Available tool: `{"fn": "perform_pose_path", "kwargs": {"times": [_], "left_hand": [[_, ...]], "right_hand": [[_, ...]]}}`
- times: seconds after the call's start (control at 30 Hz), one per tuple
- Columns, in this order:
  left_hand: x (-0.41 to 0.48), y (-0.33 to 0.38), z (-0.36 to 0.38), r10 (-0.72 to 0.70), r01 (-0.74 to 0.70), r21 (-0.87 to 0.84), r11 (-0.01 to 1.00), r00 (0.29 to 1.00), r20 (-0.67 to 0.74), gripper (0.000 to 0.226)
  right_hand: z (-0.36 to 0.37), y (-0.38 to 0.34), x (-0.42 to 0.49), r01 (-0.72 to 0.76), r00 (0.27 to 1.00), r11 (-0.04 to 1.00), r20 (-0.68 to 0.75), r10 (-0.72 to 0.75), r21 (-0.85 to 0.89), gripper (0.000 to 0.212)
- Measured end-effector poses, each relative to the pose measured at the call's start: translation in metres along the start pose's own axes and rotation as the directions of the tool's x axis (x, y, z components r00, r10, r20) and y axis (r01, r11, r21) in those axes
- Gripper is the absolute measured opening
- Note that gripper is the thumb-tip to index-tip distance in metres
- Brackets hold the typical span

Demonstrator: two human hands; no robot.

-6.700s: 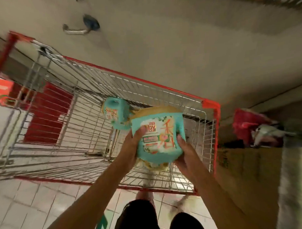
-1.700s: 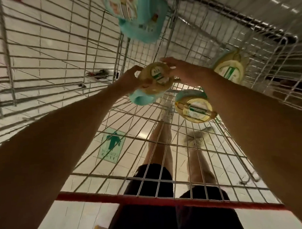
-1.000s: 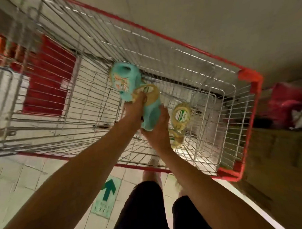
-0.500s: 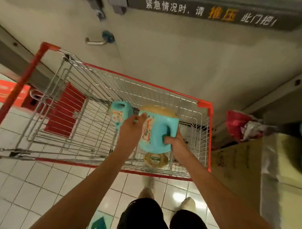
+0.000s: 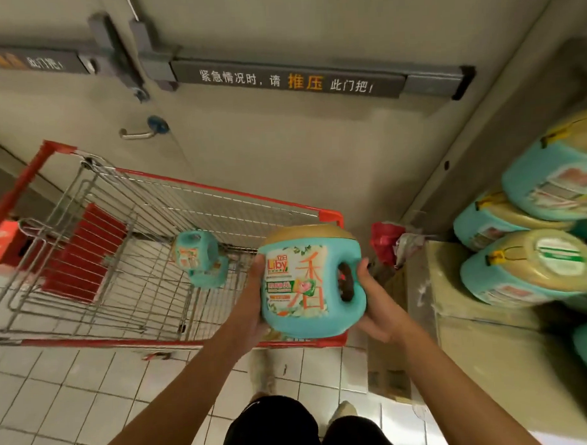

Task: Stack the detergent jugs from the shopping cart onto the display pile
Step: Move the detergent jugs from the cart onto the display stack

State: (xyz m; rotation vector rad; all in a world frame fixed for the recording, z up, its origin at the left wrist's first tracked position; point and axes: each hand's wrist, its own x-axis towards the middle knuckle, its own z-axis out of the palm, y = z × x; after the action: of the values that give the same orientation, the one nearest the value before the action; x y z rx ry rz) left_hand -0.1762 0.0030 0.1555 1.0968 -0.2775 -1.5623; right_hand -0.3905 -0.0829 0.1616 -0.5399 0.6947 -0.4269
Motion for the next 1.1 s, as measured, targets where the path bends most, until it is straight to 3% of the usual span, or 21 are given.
{"fn": "perform_pose_path", "kwargs": {"times": [0.2, 0.33, 0.43, 0.7, 0.87, 0.97, 1.1], "left_hand": [[0.003, -0.035, 0.058, -0.039, 0.028, 0.158, 0.987, 0.997, 0.067, 0.075], [0.007, -0.051, 0.096, -0.065, 0.028, 0.235, 0.972, 0.986, 0.155, 0.077], [0.008, -0.054, 0.133, -0.054, 0.011, 0.283, 0.959, 0.988, 0.145, 0.087], [0.010, -0.061, 0.208, 0.088, -0.196, 0.427, 0.883, 0.962, 0.260, 0.056], [0.017, -0.056, 0.248, 0.099, -0.310, 0.449, 0.838, 0.896, 0.433, 0.077], [0.022, -0.060, 0.270, 0.146, -0.368, 0.447, 0.815, 0.877, 0.457, 0.092], [0.033, -0.067, 0.297, 0.234, -0.493, 0.495, 0.715, 0.837, 0.495, 0.096]], "right_hand": [[-0.042, -0.006, -0.059, 0.093, 0.978, 0.986, -0.201, -0.064, 0.139, 0.078], [-0.068, -0.016, -0.088, 0.196, 0.936, 0.975, -0.318, -0.153, 0.106, 0.078], [-0.084, -0.033, -0.108, 0.291, 0.890, 0.956, -0.378, -0.257, 0.035, 0.071], [-0.100, -0.081, -0.161, 0.526, 0.751, 0.845, -0.411, -0.516, -0.099, 0.049], [-0.111, -0.110, -0.189, 0.571, 0.649, 0.779, -0.439, -0.621, -0.258, 0.058], [-0.119, -0.125, -0.200, 0.603, 0.571, 0.729, -0.463, -0.678, -0.323, 0.068], [-0.129, -0.138, -0.212, 0.655, 0.509, 0.678, -0.470, -0.721, -0.333, 0.062]]}}
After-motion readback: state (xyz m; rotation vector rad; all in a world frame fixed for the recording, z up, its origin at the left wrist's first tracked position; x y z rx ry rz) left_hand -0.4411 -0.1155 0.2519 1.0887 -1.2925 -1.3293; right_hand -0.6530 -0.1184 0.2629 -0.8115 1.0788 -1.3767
